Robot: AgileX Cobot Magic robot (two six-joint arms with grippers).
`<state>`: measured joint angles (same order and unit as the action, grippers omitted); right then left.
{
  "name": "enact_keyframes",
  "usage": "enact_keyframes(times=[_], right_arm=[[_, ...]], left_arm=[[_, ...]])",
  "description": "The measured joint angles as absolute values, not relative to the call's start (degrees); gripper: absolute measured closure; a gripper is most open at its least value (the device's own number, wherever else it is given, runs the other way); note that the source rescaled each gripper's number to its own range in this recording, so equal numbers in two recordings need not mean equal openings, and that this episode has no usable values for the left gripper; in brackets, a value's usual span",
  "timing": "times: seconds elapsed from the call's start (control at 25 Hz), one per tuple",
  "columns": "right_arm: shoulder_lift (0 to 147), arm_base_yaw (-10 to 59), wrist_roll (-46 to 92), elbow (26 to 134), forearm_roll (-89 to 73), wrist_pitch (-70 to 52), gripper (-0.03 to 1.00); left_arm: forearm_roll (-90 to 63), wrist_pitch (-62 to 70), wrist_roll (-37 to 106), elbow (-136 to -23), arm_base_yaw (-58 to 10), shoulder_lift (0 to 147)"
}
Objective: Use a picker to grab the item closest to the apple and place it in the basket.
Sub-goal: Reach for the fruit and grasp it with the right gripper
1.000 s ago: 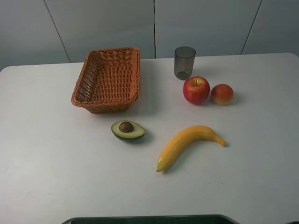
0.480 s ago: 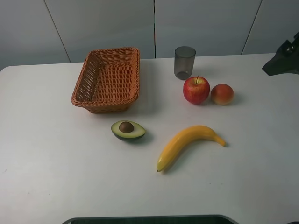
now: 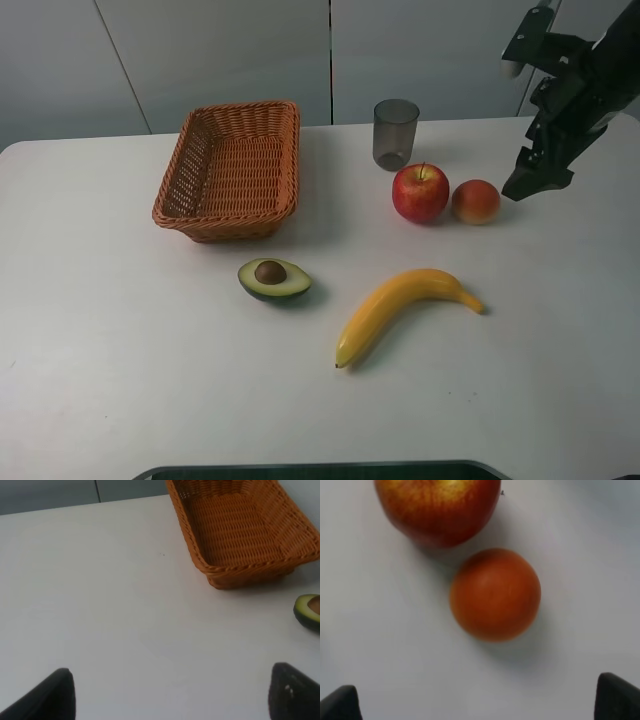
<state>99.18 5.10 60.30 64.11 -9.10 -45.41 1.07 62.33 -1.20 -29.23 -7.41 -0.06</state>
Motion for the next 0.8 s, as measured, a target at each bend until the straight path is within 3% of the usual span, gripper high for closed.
enact_keyframes(times=[0.8], right_arm=[[115.79,7.30,64.73,73.32,-9.97,-43.13,-0.03]], left_arm=[[1.07,62.33,-1.20,-29.23,-7.41,-0.06]])
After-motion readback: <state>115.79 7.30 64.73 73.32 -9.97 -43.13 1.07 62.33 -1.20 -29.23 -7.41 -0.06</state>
